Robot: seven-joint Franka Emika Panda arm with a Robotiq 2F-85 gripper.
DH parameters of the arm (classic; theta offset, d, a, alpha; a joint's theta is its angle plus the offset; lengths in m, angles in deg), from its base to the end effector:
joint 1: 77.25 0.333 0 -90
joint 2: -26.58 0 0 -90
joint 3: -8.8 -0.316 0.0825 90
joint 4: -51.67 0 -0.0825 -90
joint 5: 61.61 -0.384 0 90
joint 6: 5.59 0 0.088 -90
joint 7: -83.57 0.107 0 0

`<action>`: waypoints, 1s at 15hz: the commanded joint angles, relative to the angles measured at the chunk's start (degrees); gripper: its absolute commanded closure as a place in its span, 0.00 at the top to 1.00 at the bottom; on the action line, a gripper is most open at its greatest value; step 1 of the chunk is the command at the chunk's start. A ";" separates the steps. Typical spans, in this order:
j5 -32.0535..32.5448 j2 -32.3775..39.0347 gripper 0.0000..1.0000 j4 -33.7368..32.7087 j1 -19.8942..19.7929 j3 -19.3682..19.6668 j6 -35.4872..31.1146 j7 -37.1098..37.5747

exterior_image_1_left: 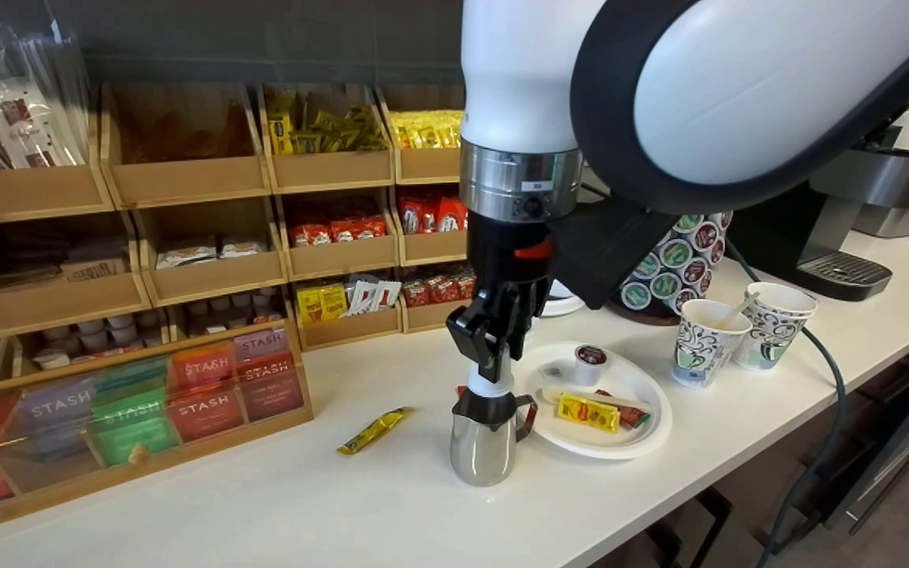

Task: Move one pod from the plate to the jug

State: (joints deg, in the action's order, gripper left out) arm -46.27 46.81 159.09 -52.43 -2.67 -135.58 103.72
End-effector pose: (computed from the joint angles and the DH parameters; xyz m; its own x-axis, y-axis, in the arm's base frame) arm 0.5194 0.3636 0.3328 0.9010 0.4248 0.0877 0.4137 -0.9024 0.1209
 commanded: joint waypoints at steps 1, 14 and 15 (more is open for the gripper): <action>1.20 2.14 0.13 -2.61 0.44 0.08 1.33 -1.08; -4.87 -1.80 1.00 0.67 -4.11 1.89 6.24 -1.96; -3.48 -2.44 1.00 2.13 -4.54 2.52 8.65 -2.47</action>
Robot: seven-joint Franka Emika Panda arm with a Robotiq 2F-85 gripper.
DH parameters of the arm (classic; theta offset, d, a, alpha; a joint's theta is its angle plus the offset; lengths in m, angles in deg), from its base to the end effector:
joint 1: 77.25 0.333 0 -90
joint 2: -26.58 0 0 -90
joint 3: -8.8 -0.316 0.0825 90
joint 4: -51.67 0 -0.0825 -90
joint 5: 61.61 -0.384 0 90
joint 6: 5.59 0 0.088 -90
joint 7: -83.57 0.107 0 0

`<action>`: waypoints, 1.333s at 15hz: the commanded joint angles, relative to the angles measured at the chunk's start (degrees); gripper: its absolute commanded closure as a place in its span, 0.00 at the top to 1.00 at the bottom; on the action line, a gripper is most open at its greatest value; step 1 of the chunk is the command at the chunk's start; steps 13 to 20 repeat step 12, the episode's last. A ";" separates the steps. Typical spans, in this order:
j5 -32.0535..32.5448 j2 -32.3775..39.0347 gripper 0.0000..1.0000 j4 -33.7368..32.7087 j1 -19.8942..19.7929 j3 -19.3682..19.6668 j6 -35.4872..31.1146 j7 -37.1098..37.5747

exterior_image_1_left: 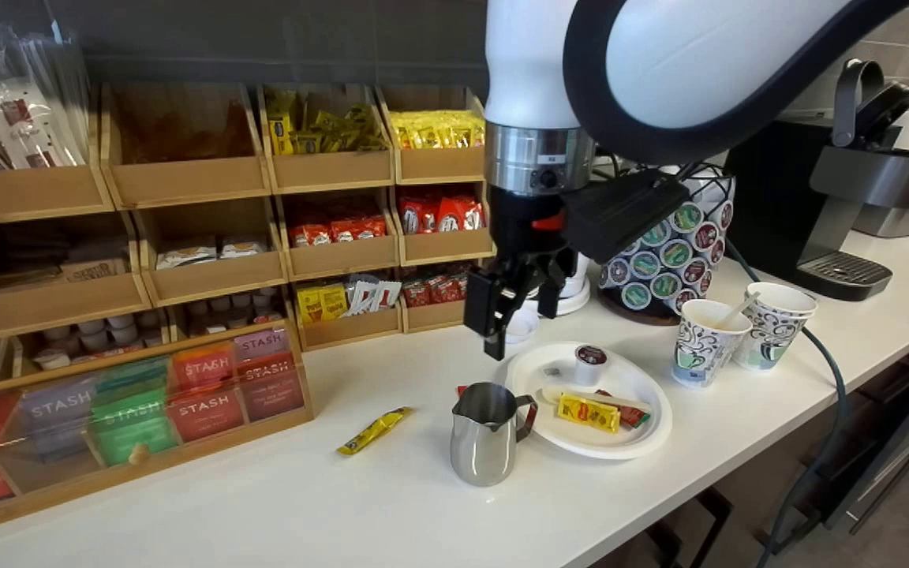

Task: Move one pod from the plate to the jug

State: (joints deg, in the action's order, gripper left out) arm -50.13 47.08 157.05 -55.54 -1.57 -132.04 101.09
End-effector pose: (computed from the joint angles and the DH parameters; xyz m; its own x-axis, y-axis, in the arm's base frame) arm 0.5471 0.3261 0.3393 0.9343 0.3539 0.0425 0.3491 -0.9326 0.0912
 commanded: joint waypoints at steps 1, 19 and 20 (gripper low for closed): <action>-1.06 -4.53 1.00 7.30 -2.85 0.96 5.47 -2.36; -6.89 -14.73 1.00 23.12 -6.86 -0.29 -8.14 -4.04; -6.89 -14.73 1.00 23.12 -6.86 -0.29 -8.14 -4.04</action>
